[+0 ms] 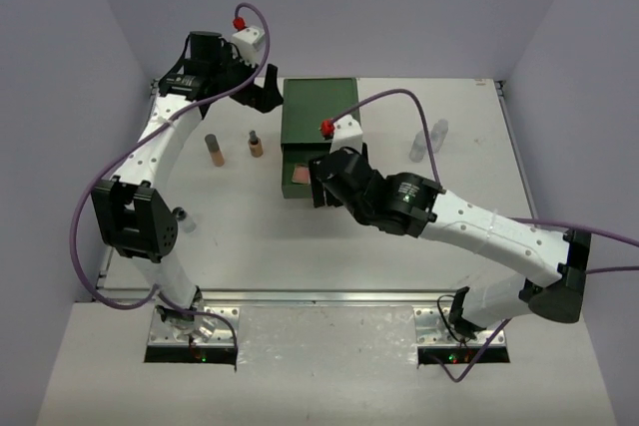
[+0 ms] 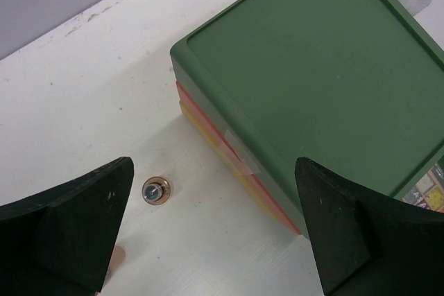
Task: Organize the makeup
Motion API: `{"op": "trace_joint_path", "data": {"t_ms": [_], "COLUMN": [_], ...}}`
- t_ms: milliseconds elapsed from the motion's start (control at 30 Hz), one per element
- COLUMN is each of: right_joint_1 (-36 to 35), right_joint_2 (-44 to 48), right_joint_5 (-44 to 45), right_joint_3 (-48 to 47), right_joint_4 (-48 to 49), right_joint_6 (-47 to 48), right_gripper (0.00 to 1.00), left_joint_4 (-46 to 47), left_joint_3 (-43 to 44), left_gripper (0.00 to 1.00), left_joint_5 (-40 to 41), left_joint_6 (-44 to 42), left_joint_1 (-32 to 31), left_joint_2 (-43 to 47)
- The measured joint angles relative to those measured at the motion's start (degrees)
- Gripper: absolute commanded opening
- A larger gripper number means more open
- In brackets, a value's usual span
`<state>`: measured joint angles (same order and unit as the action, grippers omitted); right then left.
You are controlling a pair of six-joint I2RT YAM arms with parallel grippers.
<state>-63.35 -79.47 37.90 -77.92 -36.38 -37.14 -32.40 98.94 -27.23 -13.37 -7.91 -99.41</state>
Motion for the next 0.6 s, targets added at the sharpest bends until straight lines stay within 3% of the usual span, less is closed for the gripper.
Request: {"op": "trace_joint_path", "data": {"t_ms": [333, 433, 600], "right_joint_1": [-2.0, -1.9, -0.5], "right_joint_2": [2.2, 2.3, 0.6], "right_joint_5": [-1.9, -0.9, 1.1], "right_joint_3": [18.5, 19.8, 19.6], "right_joint_4": [5.3, 7.4, 11.0], "right_joint_6": [-9.9, -11.0, -12.6], "right_gripper": [0.48, 0.45, 0.32], "left_joint_4": [0.0, 0.0, -0.1], "left_joint_3": [0.2, 0.2, 0.2], "left_gripper": [1.0, 1.0, 1.0], "left_joint_5": [2.0, 2.6, 3.3], "left_joint_6": [-0.4, -0.5, -0.7], "left_joint_1": [-2.2, -2.6, -2.9], "left_joint_2": [-2.2, -2.5, -3.0]}}
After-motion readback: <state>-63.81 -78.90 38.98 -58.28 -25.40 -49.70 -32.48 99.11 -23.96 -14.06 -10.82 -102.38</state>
